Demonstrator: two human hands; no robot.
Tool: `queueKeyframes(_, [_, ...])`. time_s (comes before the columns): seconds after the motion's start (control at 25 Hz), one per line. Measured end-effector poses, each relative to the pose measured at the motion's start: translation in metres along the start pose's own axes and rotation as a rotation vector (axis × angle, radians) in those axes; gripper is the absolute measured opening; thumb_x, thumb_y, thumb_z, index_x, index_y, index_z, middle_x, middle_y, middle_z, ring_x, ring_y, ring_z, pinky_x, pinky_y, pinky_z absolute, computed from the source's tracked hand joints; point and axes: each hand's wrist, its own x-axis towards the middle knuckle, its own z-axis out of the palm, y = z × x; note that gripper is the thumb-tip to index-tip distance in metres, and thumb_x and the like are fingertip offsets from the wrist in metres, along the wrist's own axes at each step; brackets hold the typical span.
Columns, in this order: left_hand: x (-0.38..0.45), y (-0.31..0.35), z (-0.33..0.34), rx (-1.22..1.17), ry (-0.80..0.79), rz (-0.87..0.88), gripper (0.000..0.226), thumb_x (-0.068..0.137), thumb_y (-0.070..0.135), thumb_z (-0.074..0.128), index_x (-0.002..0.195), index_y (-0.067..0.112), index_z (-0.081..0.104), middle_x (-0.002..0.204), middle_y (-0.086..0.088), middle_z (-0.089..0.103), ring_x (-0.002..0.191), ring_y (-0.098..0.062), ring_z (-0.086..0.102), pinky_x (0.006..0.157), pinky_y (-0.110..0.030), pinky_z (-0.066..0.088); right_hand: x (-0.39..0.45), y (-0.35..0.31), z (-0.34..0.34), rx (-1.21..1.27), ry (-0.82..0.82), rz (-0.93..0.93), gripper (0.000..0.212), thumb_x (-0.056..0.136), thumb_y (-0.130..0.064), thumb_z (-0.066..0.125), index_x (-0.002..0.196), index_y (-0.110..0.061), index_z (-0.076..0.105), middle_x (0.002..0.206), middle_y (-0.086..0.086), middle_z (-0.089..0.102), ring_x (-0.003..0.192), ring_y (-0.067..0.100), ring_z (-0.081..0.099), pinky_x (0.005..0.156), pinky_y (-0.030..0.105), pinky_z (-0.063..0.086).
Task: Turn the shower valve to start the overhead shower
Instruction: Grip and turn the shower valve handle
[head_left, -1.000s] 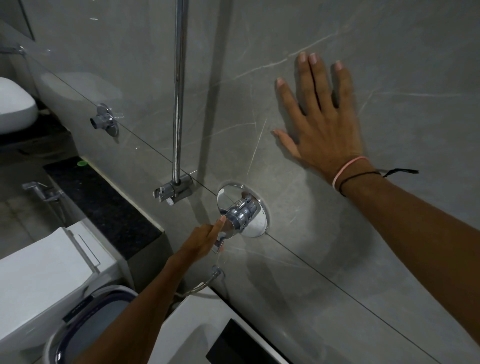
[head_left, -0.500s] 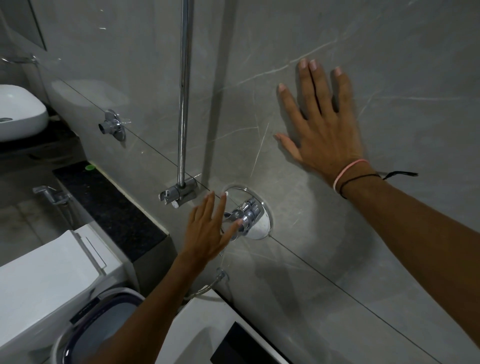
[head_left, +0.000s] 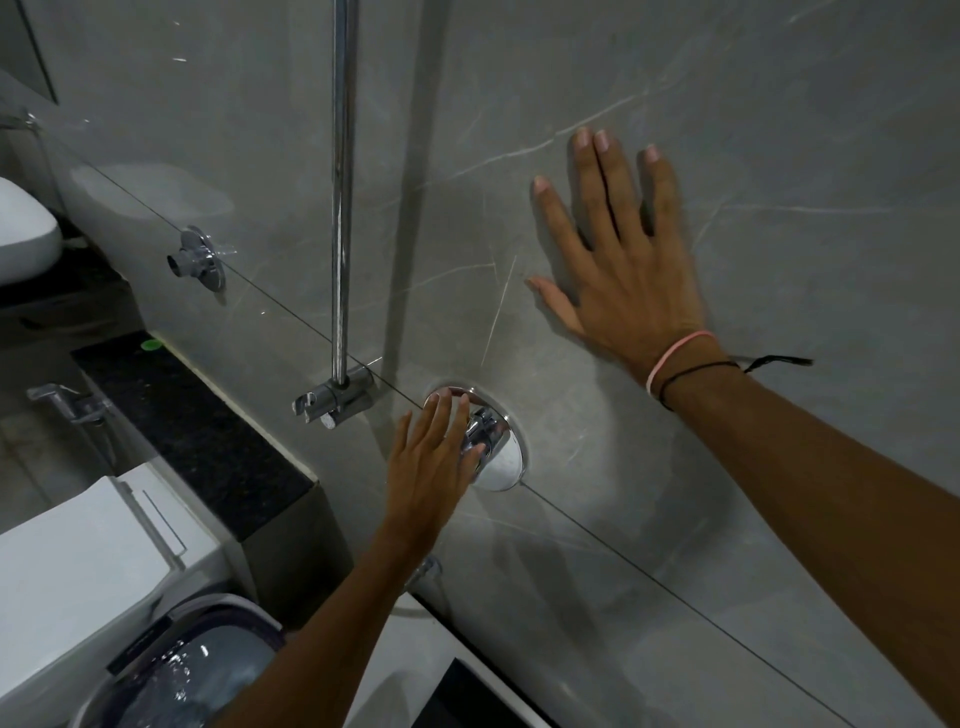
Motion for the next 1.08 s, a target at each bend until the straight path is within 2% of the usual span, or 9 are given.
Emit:
queueKeyframes(0.12, [0.003, 0.002, 0.001, -0.01, 0.046, -0.013, 0.06, 0.096, 0.037, 0.057, 0.148, 0.011, 0.044, 0.156, -0.017, 0.043, 0.147, -0.033, 0.036, 0.121, -0.053, 0.028, 0.0, 0.0, 0.001, 0.009, 0.006, 0.002, 0.087, 0.108, -0.063, 0.032, 0.172, -0.01, 0.007, 0.173, 0.031, 0.006, 0.162, 0.045, 0.009, 0.127, 0.063, 0.003])
queueKeyframes(0.2, [0.005, 0.002, 0.001, 0.019, 0.084, 0.006, 0.059, 0.09, 0.034, 0.065, 0.142, 0.008, 0.052, 0.15, -0.02, 0.05, 0.142, -0.035, 0.044, 0.114, -0.058, 0.038, 0.0, 0.0, 0.002, 0.011, 0.01, 0.002, 0.087, 0.108, -0.063, 0.032, 0.172, -0.009, 0.008, 0.173, 0.032, 0.007, 0.162, 0.046, 0.009, 0.127, 0.064, 0.003])
queueKeyframes(0.36, [0.005, 0.002, 0.002, 0.105, 0.136, 0.069, 0.073, 0.072, 0.03, 0.087, 0.136, 0.006, 0.059, 0.145, -0.021, 0.055, 0.135, -0.038, 0.051, 0.106, -0.064, 0.044, 0.0, -0.001, 0.002, -0.001, 0.021, 0.003, 0.087, 0.108, -0.063, 0.033, 0.172, -0.009, 0.009, 0.173, 0.032, 0.008, 0.162, 0.046, 0.011, 0.126, 0.064, 0.001])
queueKeyframes(0.48, [0.005, -0.001, 0.003, 0.208, 0.186, 0.179, 0.083, 0.059, 0.032, 0.094, 0.131, 0.006, 0.064, 0.142, -0.021, 0.058, 0.131, -0.038, 0.055, 0.102, -0.066, 0.046, 0.0, -0.001, 0.003, -0.003, 0.026, 0.004, 0.087, 0.107, -0.063, 0.033, 0.172, -0.01, 0.01, 0.173, 0.031, 0.009, 0.162, 0.045, 0.011, 0.125, 0.063, -0.002])
queueKeyframes(0.6, [0.006, -0.008, 0.003, 0.277, 0.243, 0.284, 0.082, 0.06, 0.03, 0.092, 0.133, 0.006, 0.063, 0.144, -0.021, 0.056, 0.134, -0.038, 0.052, 0.104, -0.068, 0.043, 0.0, -0.001, 0.004, 0.003, 0.021, 0.0, 0.088, 0.107, -0.064, 0.033, 0.172, -0.01, 0.008, 0.173, 0.031, 0.008, 0.162, 0.045, 0.01, 0.125, 0.063, -0.002])
queueKeyframes(0.8, [0.012, -0.017, 0.002, 0.365, 0.377, 0.518, 0.05, 0.081, 0.029, 0.061, 0.125, 0.006, 0.069, 0.141, -0.019, 0.059, 0.132, -0.036, 0.054, 0.1, -0.068, 0.045, 0.0, 0.0, 0.004, 0.005, 0.027, 0.006, 0.087, 0.107, -0.063, 0.032, 0.172, -0.009, 0.009, 0.173, 0.032, 0.008, 0.162, 0.046, 0.01, 0.126, 0.063, -0.001])
queueKeyframes(0.96, [0.018, -0.017, -0.003, 0.421, 0.426, 0.674, 0.043, 0.082, 0.028, 0.06, 0.116, 0.005, 0.073, 0.138, -0.018, 0.062, 0.129, -0.035, 0.057, 0.098, -0.067, 0.048, 0.0, -0.001, 0.005, 0.016, 0.021, 0.007, 0.086, 0.108, -0.063, 0.031, 0.172, -0.009, 0.009, 0.173, 0.032, 0.008, 0.162, 0.046, 0.01, 0.126, 0.064, 0.002])
queueKeyframes(1.08, [0.021, -0.016, -0.008, 0.465, 0.416, 0.74, 0.046, 0.08, 0.028, 0.061, 0.119, 0.006, 0.071, 0.137, -0.019, 0.062, 0.128, -0.036, 0.058, 0.094, -0.066, 0.051, 0.001, 0.0, 0.004, 0.012, 0.025, 0.007, 0.086, 0.108, -0.063, 0.031, 0.172, -0.01, 0.009, 0.173, 0.032, 0.008, 0.162, 0.046, 0.011, 0.126, 0.064, 0.002])
